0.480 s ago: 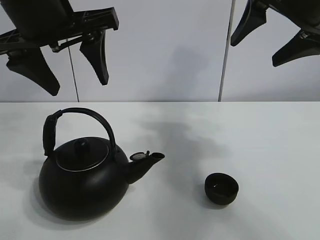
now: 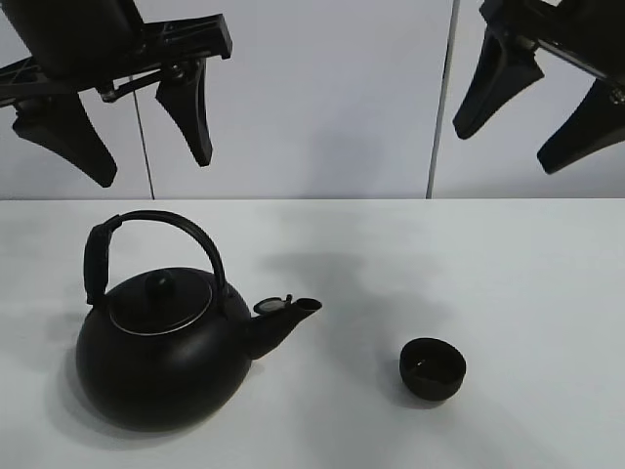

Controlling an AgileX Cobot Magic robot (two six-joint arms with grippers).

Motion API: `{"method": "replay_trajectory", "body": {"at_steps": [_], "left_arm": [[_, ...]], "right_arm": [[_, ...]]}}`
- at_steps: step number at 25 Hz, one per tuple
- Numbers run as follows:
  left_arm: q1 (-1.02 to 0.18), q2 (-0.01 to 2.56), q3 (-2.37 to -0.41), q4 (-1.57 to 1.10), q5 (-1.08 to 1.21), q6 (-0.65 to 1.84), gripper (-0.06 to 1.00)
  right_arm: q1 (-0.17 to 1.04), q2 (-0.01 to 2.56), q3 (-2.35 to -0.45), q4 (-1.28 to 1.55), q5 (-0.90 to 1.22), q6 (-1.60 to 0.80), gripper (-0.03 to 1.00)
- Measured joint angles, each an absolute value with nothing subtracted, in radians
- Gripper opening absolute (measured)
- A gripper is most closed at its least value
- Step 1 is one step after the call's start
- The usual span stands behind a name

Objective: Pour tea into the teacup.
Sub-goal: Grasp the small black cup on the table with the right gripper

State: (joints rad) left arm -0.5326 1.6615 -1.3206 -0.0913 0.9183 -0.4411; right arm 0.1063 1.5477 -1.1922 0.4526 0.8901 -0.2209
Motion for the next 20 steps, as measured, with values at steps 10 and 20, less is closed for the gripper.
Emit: {"method": "replay_trajectory", "body": {"at_steps": [10,20], "left_arm": [[-0.533,1.661,-1.321,-0.091,0.918,-0.441,0.54],[-0.533,1.661,-1.321,-0.091,0.917,-0.441,0.54]], "right_arm": [[0.215,1.548,-1.192,0.343,1.111,-0.339,0.57],[0.425,1.570,-1.192,0.154,1.092,-0.257,0.57]]}}
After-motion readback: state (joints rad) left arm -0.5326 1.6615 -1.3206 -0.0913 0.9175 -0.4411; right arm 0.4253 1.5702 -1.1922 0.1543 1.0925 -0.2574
